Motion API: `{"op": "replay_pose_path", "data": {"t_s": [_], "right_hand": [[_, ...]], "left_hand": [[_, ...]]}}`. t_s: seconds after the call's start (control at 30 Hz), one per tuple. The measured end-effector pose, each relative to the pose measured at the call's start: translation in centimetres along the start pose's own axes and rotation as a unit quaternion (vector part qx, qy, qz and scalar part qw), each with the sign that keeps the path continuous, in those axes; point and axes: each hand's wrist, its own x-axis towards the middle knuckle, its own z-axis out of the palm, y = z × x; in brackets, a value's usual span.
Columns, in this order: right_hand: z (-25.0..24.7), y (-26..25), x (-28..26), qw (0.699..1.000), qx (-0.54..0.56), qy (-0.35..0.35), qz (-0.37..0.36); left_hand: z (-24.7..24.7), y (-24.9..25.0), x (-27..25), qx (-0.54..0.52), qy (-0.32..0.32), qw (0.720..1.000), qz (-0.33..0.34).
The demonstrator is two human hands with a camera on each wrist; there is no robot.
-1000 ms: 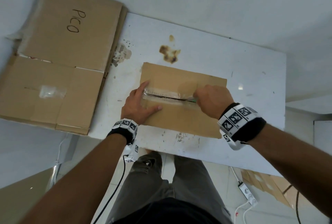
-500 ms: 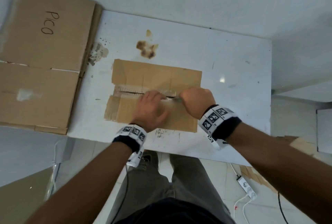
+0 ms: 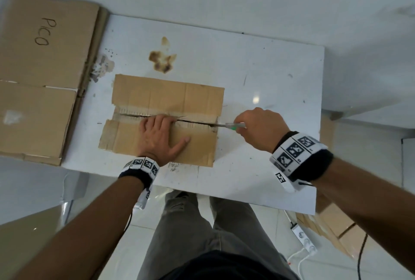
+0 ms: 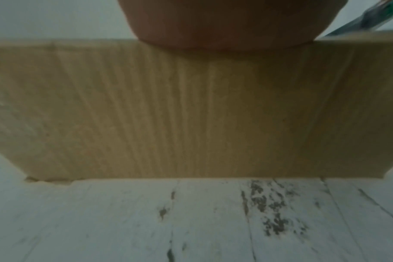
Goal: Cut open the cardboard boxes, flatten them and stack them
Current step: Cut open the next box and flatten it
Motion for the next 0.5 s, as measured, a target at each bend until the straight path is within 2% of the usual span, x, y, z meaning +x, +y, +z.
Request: {"op": "replay_pose_path", "data": {"t_s": [0.1, 0.17, 0.33, 0.43, 0.5], "right_hand": [[0.8, 0.6, 0.2, 1.000, 0.025, -0.008, -0.008], [1.5, 1.6, 0.5, 0.992, 0.119, -0.026, -0.003], [3.5, 2.3, -0.6, 0.919, 0.389, -0.057, 0.026], [5.5, 1.4, -2.8, 0.888, 0.444, -0.112, 0.036], [6.2, 1.9, -4.1, 0.879, 0.466, -0.091, 0.043]], "left_hand": [[-0.4, 0.3, 0.3, 0.013, 0.047, 0.999, -0.012], [-0.7, 0.6, 0.9, 0.021, 0.066, 0.997, -0.016], [0.2, 1.4, 2.2, -0.001, 0.070, 0.997, -0.026], [0.7, 0.9, 2.5, -0.008, 0.068, 0.997, -0.027], [0.7, 0.8, 2.6, -0.018, 0.067, 0.997, -0.037]]}}
